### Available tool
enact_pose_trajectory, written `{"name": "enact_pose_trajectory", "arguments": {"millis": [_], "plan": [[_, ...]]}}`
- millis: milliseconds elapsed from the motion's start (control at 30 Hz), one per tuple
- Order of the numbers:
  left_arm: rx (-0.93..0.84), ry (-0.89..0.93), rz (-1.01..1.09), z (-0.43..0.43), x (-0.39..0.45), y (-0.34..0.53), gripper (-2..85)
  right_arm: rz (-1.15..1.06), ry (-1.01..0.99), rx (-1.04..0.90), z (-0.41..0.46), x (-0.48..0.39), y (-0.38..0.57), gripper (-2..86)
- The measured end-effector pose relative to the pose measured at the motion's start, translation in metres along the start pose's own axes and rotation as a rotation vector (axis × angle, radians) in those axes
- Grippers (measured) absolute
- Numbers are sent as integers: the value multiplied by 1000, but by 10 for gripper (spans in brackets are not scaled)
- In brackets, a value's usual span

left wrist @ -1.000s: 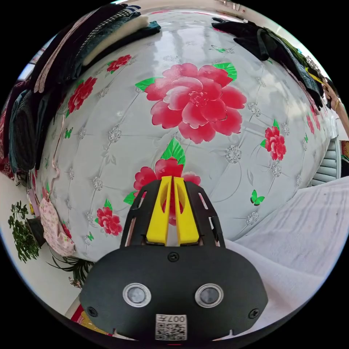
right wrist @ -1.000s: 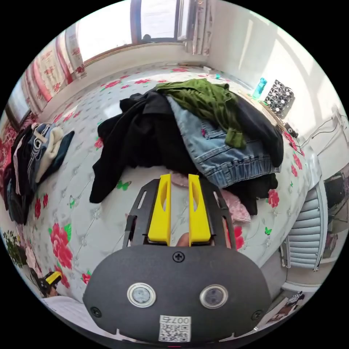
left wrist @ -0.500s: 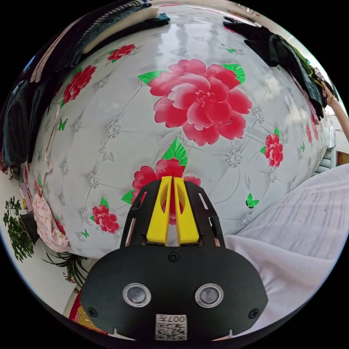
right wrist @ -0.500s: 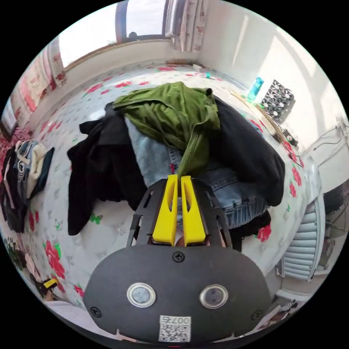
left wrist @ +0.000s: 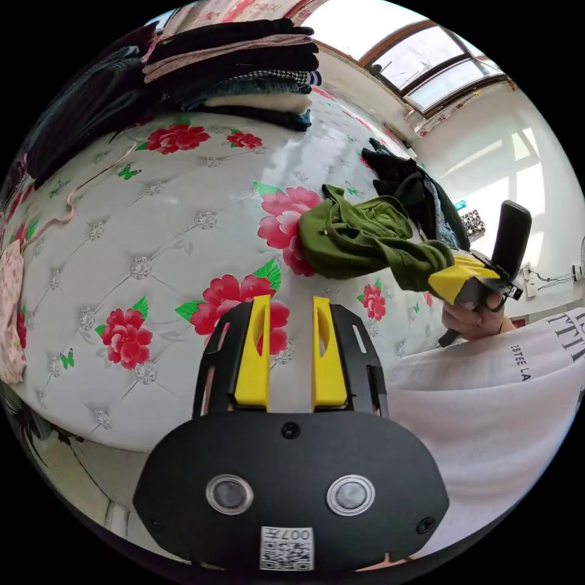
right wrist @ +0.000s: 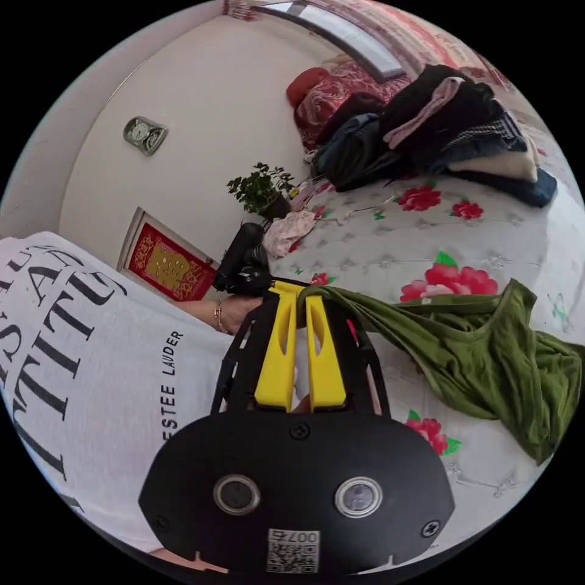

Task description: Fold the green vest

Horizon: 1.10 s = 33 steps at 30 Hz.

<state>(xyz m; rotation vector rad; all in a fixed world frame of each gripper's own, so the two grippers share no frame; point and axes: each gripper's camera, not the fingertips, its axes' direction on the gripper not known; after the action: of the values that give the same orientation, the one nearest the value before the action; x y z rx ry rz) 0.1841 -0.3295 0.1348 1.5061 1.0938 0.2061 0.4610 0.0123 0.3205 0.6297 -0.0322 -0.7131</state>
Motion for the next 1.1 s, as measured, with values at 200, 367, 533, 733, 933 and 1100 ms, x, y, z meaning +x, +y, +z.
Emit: {"name": "enact_pose_trajectory", "arguments": {"millis": [200,367,533,733,933,1100], "plan": [[32,-136,-168,-75,-56,47,93,-89,192,-244,13,-22,8,43],[61,-144,-159,-113,-62,53,87,272,424,-110,-62,43,60,67],[46,-59,-17,-118,-36,10,89,443,459,41,-123,63,88,74],[-127,20,291,-61,43,-53,101,403,444,-63,-75,64,70,78],[-291,-94,371,-44,63,-80,40,345,643,-316,0,81,55,26],[3,144,126,-168,0,-77,21,285,600,-117,-87,49,18,2]]}}
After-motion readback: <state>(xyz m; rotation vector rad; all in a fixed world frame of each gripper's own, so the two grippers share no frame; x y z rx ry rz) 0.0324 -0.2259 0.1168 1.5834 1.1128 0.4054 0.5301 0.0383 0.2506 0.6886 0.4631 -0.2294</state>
